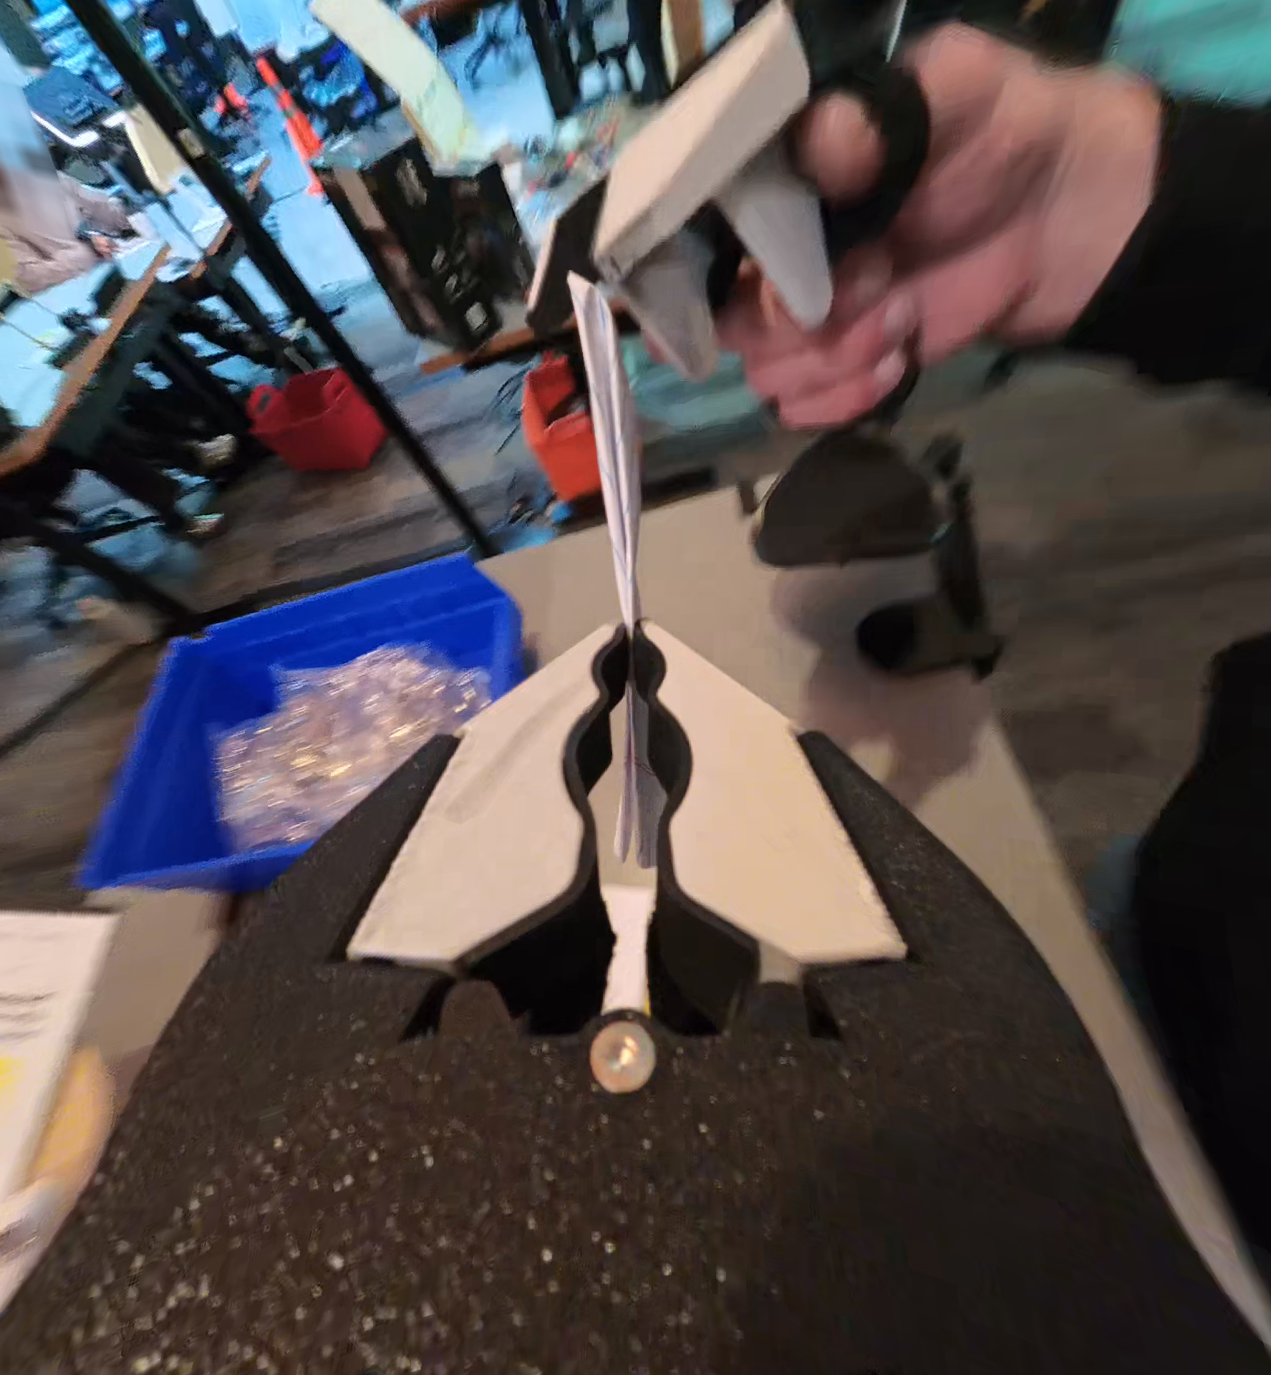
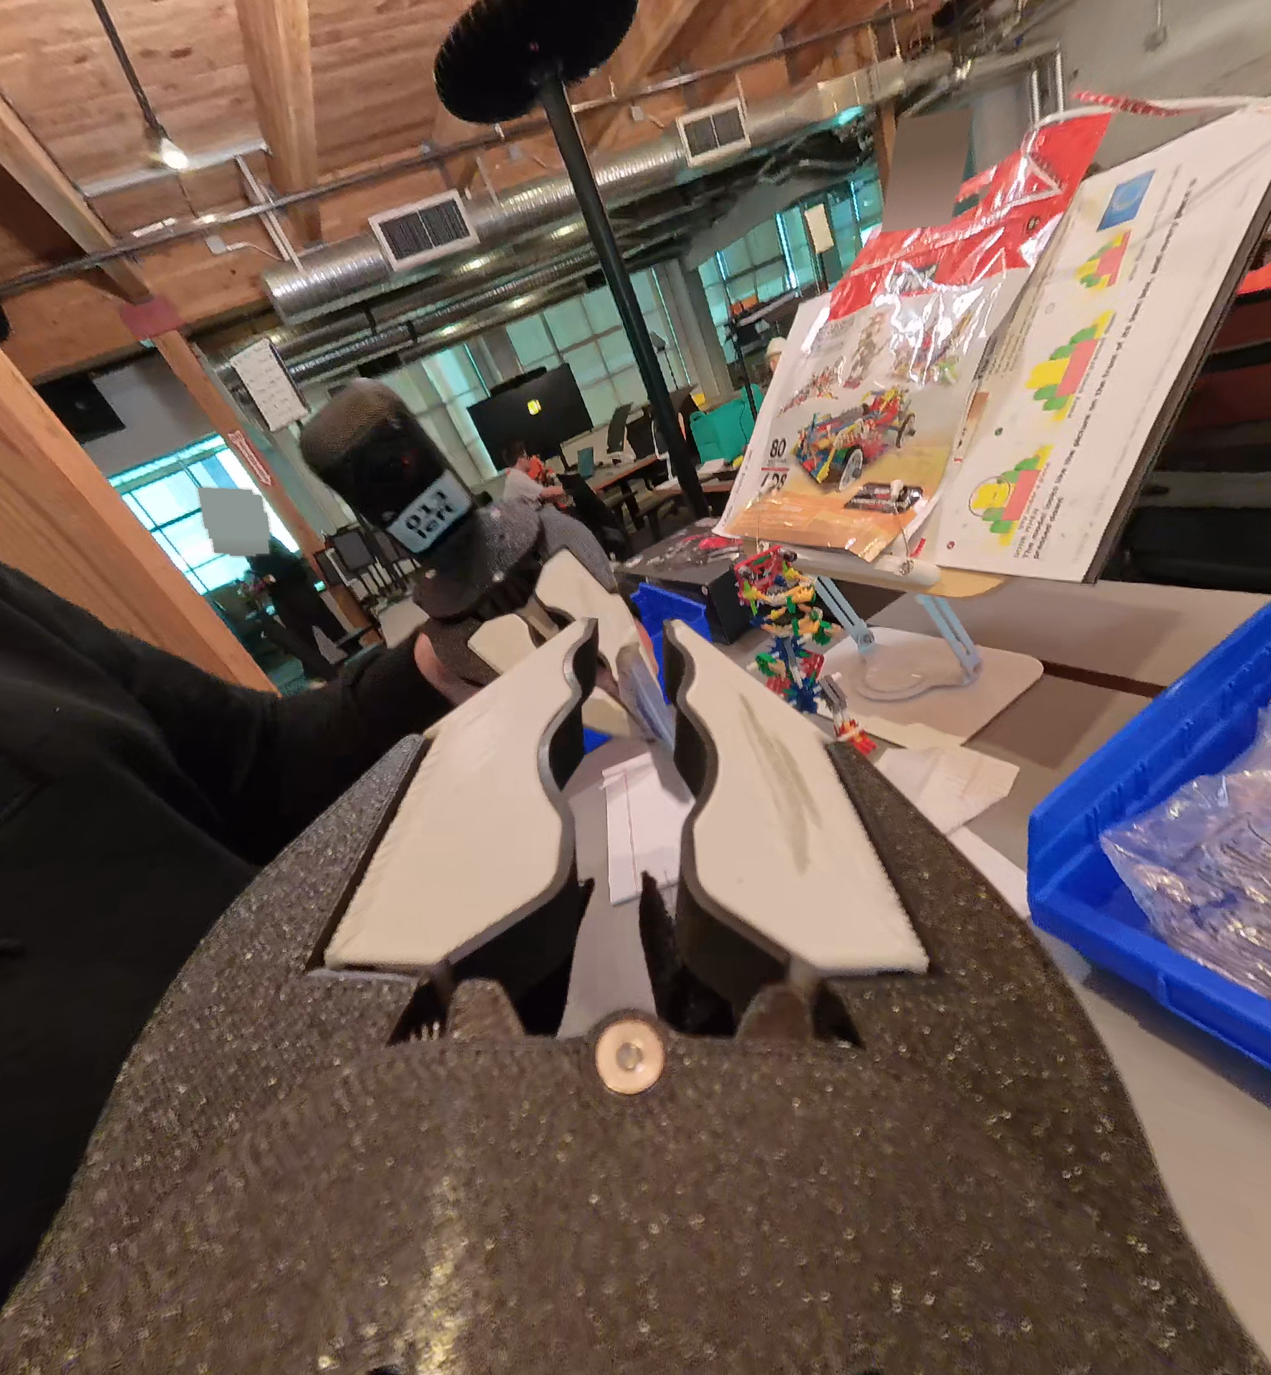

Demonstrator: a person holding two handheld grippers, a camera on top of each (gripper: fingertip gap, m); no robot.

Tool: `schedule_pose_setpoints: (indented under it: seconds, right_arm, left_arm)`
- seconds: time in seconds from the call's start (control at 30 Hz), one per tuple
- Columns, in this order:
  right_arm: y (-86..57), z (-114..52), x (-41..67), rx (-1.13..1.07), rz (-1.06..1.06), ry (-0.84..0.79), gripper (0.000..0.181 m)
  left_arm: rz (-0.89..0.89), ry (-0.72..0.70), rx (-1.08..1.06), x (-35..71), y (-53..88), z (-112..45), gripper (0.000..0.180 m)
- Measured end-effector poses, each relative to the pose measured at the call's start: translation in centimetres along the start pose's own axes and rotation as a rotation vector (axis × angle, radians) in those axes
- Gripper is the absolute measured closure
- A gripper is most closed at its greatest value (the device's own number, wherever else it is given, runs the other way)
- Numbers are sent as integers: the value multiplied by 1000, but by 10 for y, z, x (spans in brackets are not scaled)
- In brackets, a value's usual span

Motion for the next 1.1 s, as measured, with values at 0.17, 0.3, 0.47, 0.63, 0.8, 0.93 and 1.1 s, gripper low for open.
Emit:
schedule_pose_setpoints:
  seconds: [0.17, 0.3, 0.47, 0.63, 0.8, 0.93, 1.1]
  right_arm:
    - [2, 7, -11, -29, 47, 110, 165]
    - [3, 9, -17, -28, 45, 145, 166]
    - [7, 7, -22, -41, 50, 173, 174]
    - [7, 7, -25, -37, 43, 173, 177]
    - [12, 10, -24, -6, 50, 157, 178]
    - [11, 9, -20, -16, 60, 147, 180]
    - [7, 11, -18, -106, 94, 137, 181]
  left_arm:
    - [-193, 251, 80, -1, -9, 4, 180]
    - [-265, 315, 105, 1, -12, 5, 180]
    - [-311, 351, 131, 4, -17, 3, 180]
    - [-328, 361, 136, 6, -19, 4, 180]
    - [-332, 345, 141, 9, -18, 7, 180]
    - [-342, 355, 139, 12, -17, 8, 180]
    - [-343, 345, 147, 15, -21, 10, 180]
Point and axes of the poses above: each gripper's, where its closed fingertips meet, z back along the fingers, x out of its top, y = z × x across the jaws, the point moved 8 cm from there along z, back along the fingers, and after that the axes turned 13 degrees about -x, right-handed, at the moved point
